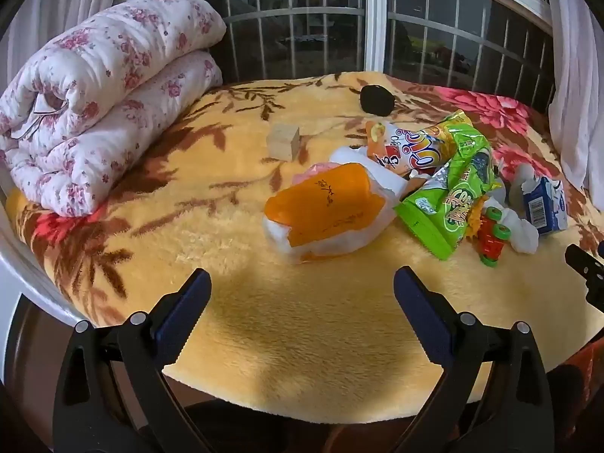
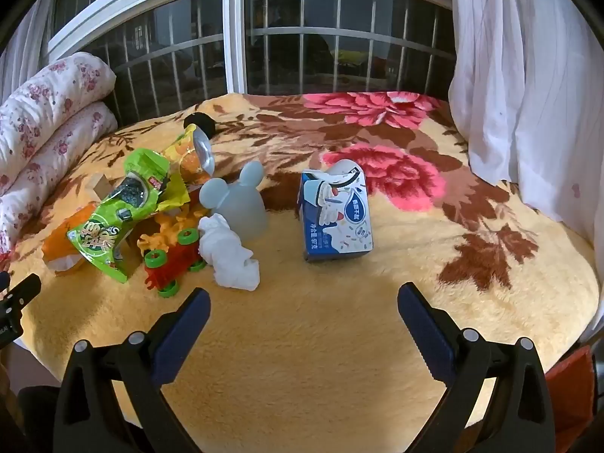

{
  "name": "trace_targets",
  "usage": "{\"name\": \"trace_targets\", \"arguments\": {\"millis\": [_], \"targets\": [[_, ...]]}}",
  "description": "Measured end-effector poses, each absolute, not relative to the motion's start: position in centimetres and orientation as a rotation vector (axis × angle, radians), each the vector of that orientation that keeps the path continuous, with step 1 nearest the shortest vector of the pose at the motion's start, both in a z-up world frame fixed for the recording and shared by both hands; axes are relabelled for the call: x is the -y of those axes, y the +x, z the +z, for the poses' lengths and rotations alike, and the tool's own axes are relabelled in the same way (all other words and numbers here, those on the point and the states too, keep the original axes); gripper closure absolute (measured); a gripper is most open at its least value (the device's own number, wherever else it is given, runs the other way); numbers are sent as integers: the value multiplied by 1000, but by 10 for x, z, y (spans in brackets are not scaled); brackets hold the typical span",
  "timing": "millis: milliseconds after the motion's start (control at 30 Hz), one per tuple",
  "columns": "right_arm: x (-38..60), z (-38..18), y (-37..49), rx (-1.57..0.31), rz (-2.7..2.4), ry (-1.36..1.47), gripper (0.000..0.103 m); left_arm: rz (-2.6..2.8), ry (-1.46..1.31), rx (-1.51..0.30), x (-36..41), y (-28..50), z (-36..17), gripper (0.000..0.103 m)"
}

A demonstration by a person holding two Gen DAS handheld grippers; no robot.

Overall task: Collect trash
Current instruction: 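Move both tools toward the trash on the blanket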

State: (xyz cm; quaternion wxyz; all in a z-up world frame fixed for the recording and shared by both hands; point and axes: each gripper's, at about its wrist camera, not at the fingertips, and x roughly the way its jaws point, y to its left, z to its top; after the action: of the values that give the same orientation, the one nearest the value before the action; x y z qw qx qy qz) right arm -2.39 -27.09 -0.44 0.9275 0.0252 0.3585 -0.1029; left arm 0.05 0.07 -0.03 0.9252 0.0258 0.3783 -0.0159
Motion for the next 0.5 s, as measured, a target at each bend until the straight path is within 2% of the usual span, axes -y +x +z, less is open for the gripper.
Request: {"name": "trace_targets", "arguments": {"millis": [500], "targets": [[287,8,-14,-709,-214,65,5,-37,3,-796,-13,7,-4,8]]}}
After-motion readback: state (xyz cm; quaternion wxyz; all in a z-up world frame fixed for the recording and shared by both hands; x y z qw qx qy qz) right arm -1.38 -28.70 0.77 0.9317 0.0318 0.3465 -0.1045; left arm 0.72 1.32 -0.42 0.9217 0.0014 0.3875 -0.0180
